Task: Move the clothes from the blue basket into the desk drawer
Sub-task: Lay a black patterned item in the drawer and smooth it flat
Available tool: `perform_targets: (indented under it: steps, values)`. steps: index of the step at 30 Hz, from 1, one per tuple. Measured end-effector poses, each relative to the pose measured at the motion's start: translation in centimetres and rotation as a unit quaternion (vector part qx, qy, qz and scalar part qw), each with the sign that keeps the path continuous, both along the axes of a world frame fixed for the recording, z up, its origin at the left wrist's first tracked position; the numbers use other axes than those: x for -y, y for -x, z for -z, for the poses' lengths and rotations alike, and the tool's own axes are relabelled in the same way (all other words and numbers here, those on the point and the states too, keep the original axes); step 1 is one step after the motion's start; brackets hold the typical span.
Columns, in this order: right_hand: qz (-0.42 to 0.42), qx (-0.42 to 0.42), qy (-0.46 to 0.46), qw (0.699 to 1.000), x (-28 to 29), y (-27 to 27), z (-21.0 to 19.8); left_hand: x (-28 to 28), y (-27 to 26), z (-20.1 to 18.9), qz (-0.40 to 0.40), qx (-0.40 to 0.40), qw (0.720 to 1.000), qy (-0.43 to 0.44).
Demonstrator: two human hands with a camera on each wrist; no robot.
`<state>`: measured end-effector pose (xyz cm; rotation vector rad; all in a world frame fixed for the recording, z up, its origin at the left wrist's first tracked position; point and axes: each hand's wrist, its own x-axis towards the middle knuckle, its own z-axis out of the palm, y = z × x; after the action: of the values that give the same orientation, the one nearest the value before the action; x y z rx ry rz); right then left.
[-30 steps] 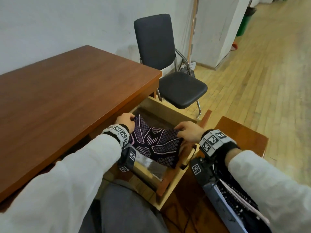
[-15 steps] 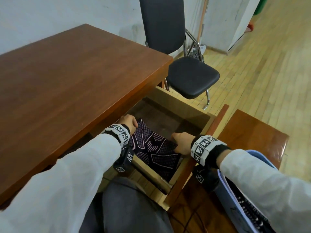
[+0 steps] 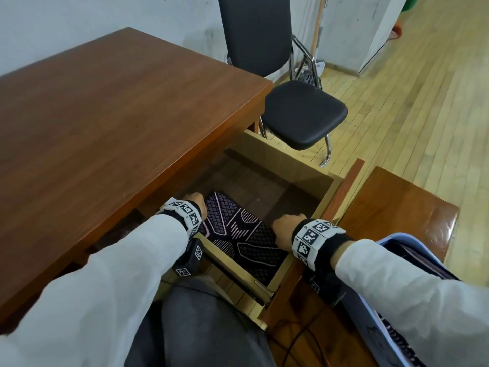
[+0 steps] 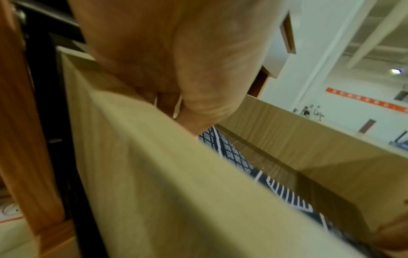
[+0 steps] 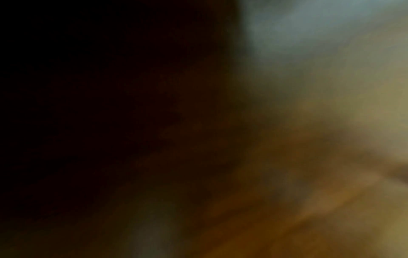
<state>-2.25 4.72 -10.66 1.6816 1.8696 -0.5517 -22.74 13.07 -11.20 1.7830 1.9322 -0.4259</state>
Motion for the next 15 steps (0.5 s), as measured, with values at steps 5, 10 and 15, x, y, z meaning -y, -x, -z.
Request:
perform_targets:
  steps: [5, 10, 15]
  values:
    - [0.015, 0.003, 0.002, 1.0, 0.2, 0.2, 0.0, 0.4, 0.0, 0.6, 0.058, -0.03, 0.998, 0.022]
    - [0.102, -0.101, -0.114, 0.983, -0.1, -1.0, -2.2, 0.6, -0.3, -0.6, 0.036, 0.002, 0.999, -0.033]
    - [0.194, -0.247, -0.189, 0.93, 0.3, -3.0, -5.0, 2.4, -3.0, -4.3, 0.03, 0.105, 0.989, -0.1]
